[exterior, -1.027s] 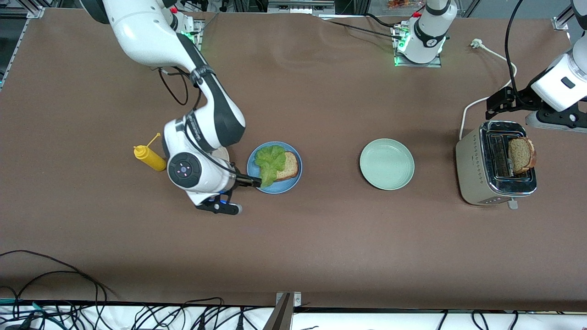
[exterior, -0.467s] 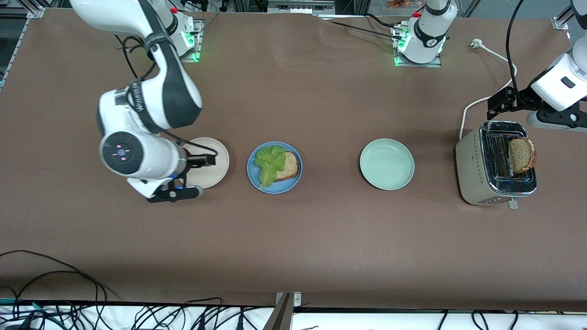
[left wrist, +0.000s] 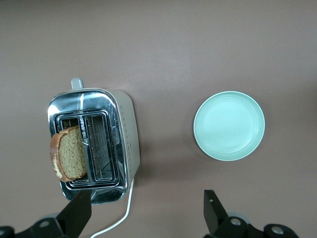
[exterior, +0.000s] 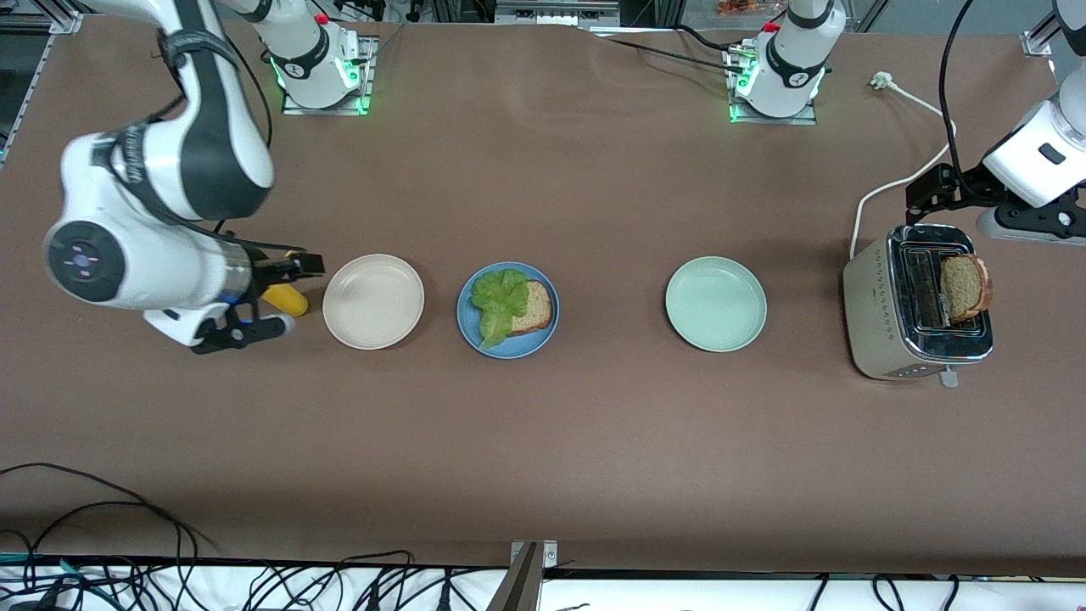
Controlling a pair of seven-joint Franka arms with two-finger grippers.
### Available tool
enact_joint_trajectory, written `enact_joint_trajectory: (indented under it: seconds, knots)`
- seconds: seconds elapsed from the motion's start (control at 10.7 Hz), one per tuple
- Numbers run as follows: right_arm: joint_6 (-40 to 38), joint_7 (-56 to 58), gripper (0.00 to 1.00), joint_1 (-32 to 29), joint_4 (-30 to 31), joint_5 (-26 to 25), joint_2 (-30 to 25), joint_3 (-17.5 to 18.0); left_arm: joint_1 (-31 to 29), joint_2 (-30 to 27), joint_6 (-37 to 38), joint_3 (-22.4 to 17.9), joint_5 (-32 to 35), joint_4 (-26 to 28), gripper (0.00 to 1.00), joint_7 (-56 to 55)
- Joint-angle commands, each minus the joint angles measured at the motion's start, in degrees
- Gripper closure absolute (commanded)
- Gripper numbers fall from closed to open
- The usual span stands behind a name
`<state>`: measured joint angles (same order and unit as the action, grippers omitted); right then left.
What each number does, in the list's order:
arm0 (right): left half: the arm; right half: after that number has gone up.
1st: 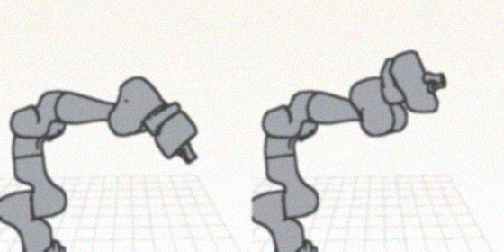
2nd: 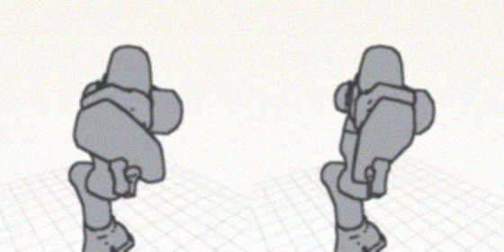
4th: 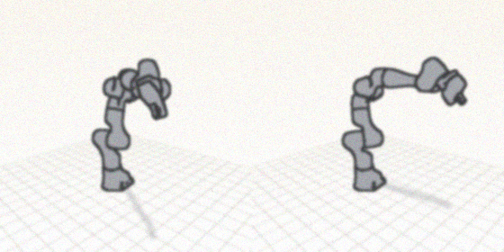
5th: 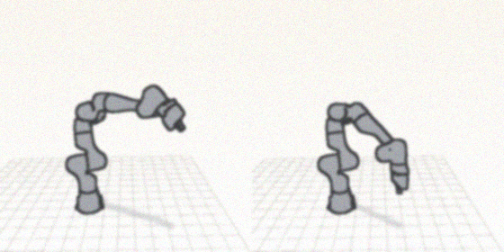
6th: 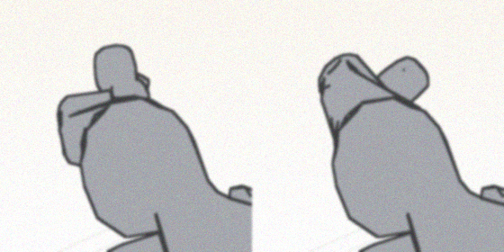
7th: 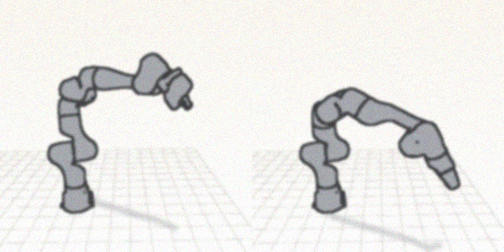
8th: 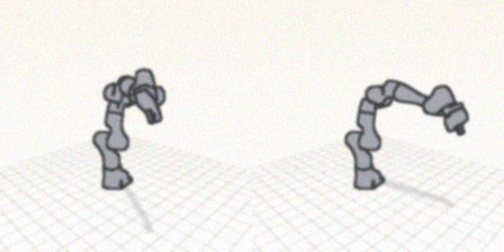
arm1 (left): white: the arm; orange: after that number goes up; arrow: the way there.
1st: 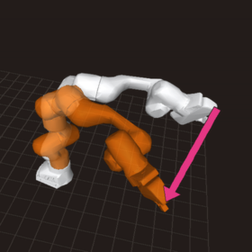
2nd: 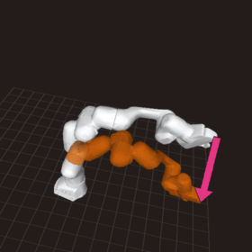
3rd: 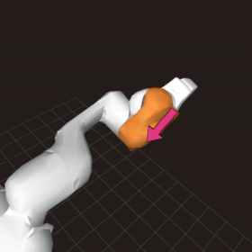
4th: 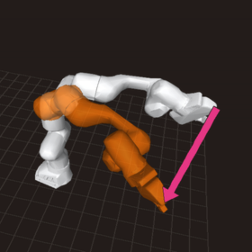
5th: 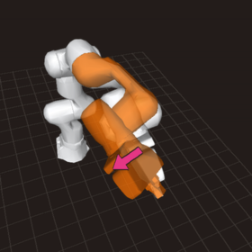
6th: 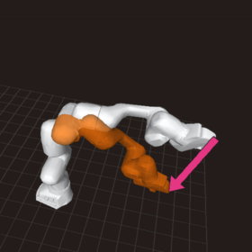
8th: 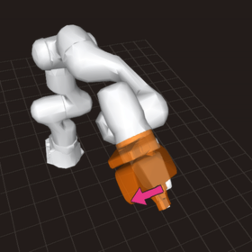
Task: Make sandwich in blue plate with both arms
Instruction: 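Move the right gripper to the yellow squeeze bottle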
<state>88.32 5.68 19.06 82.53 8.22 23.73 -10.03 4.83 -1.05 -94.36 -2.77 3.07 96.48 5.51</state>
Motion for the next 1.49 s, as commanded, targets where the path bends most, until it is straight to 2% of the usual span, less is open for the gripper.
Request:
enact_joint_trajectory:
  seconds: [0.0, 0.28, 0.47, 0.84, 1.21, 1.4]
  knots:
    - [0.63, 9.58, 0.00, -5.59, 7.54, -0.66, -6.92, 1.67, 1.06, 0.09, -0.30, 0.39, 2.12, -0.50, 0.00, 0.29]
    - [0.80, 11.36, 0.00, -9.64, 12.02, -0.83, -13.33, 2.56, 1.06, 0.09, -0.30, 0.31, 2.03, -0.50, 0.00, 0.29]
    - [1.24, 18.97, 0.00, -12.63, 14.05, -0.92, -15.20, 2.56, 1.06, 0.09, -0.30, 0.31, 2.03, -0.59, 0.00, 0.29]
    - [6.41, 35.83, 0.00, -19.48, 19.40, -0.92, -13.71, 2.56, 1.06, 0.09, -0.30, 0.31, 2.03, -0.59, 0.00, 0.29]
    - [12.21, 54.30, 0.00, -23.18, 23.63, -0.05, -9.85, 2.64, 1.06, 0.09, -0.30, 0.31, 1.85, -0.59, 0.00, 0.29]
    - [15.20, 63.00, 0.00, -25.55, 23.73, 0.48, -6.60, 2.64, 1.15, 0.17, -0.30, 0.39, 1.68, -0.59, 0.00, 0.38]
